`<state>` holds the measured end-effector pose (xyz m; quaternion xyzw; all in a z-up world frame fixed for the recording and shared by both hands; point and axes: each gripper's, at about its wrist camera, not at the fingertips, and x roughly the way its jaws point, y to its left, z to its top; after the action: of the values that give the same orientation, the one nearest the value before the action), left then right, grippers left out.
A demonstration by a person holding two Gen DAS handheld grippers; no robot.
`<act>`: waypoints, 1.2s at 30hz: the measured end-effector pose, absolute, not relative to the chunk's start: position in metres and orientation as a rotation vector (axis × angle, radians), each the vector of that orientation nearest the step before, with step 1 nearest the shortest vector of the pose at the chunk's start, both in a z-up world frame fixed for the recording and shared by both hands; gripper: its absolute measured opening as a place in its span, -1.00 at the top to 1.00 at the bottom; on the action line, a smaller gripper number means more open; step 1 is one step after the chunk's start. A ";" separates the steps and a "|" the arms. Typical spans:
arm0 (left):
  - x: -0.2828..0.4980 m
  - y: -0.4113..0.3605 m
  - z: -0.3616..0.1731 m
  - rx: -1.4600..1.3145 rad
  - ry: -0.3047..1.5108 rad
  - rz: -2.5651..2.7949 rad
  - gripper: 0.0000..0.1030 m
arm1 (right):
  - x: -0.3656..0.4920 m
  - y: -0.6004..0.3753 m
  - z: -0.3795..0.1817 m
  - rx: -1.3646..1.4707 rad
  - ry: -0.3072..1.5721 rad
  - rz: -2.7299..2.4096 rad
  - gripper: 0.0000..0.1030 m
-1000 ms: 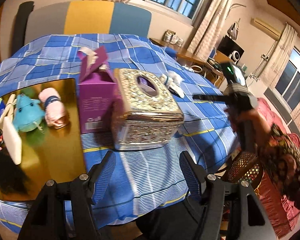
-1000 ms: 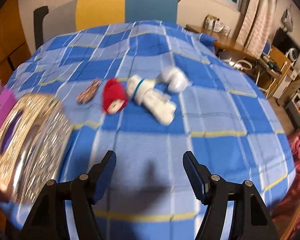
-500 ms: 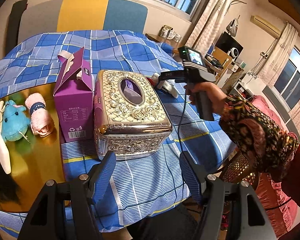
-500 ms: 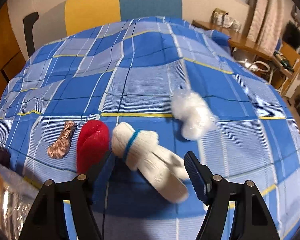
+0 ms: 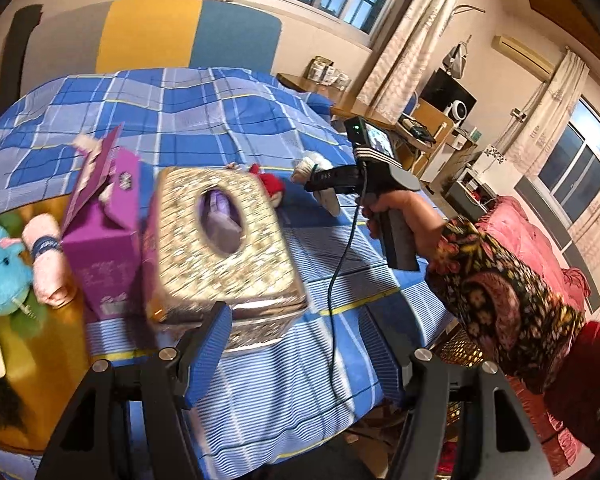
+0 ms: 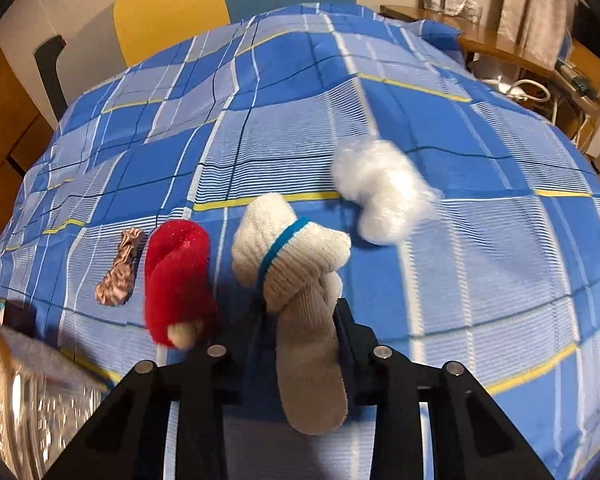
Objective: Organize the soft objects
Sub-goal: 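Grasp the white knit mitten with the right gripper while the left reaches the red knit hat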
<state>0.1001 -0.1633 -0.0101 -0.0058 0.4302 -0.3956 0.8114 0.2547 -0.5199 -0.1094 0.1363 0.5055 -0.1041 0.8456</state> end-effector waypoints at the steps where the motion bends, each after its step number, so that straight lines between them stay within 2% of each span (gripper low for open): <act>1: 0.100 -0.169 -0.007 -0.010 0.915 -0.857 -0.30 | 0.245 -0.523 -0.104 0.288 1.060 -0.226 0.37; 11: 0.128 -0.248 0.031 0.034 0.884 -0.853 -0.30 | 0.190 -0.550 -0.111 0.416 1.050 -0.295 0.36; 14: 0.149 -0.278 0.032 0.021 0.929 -0.824 -0.30 | 0.187 -0.557 -0.110 0.421 1.045 -0.321 0.36; 18: 0.180 -0.325 0.030 0.097 0.905 -0.757 -0.30 | 0.182 -0.563 -0.106 0.439 1.031 -0.352 0.36; 21: 0.213 -0.357 0.013 0.137 0.950 -0.698 -0.30 | 0.179 -0.567 -0.105 0.464 1.022 -0.361 0.36; 25: 0.259 -0.386 -0.030 0.147 1.105 -0.595 -0.30 | 0.179 -0.570 -0.104 0.485 1.011 -0.354 0.36; 31: 0.294 -0.409 -0.081 0.186 1.235 -0.463 -0.29 | 0.182 -0.568 -0.101 0.512 1.002 -0.330 0.36; 36: 0.309 -0.417 -0.109 0.245 1.272 -0.352 -0.29 | 0.180 -0.572 -0.098 0.544 0.985 -0.330 0.35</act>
<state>0.3087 -0.4172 -0.1094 0.1136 0.5892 -0.1631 0.7832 0.1800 -0.5719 -0.0978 0.2567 0.4646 -0.1559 0.8330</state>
